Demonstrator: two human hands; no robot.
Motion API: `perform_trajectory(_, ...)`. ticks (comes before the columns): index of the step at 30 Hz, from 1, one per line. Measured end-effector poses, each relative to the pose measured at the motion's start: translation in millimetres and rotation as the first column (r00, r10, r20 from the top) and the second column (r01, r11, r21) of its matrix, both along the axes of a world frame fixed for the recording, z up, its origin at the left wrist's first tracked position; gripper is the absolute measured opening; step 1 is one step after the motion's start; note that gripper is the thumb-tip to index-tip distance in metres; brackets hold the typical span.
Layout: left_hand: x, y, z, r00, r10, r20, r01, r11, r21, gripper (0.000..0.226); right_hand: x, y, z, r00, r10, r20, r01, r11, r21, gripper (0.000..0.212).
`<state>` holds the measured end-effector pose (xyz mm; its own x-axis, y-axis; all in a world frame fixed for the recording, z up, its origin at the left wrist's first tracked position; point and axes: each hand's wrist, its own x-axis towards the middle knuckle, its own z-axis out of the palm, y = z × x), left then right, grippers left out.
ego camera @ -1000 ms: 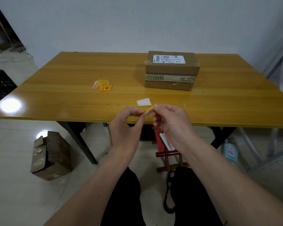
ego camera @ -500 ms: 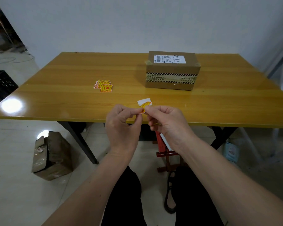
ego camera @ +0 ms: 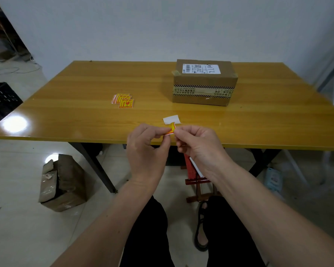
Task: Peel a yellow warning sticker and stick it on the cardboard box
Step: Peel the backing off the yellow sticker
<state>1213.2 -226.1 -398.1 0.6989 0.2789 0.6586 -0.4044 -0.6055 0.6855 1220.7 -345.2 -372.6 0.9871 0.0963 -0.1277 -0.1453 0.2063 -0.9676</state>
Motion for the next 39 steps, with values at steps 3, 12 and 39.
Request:
perform_trajectory(3, -0.7, -1.8, 1.8, 1.0, -0.001, -0.023, 0.0, 1.0, -0.022, 0.01, -0.4, -0.7, 0.2, 1.0, -0.006, 0.011, 0.006, 1.0, -0.01, 0.007)
perform_trajectory(12, -2.7, -5.2, 6.8, 0.99, -0.079, -0.116, 0.058, 0.983, -0.175, 0.028, 0.7, -1.5, 0.7, 0.999, -0.013, 0.044, 0.014, 1.0, -0.019, 0.011)
perform_trajectory(39, -2.9, -10.5, 2.1, 0.997, -0.008, -0.075, 0.002, 0.997, -0.072, 0.011, -3.4, -0.4, 3.1, 0.996, -0.062, 0.057, 0.066, 0.996, -0.059, 0.015)
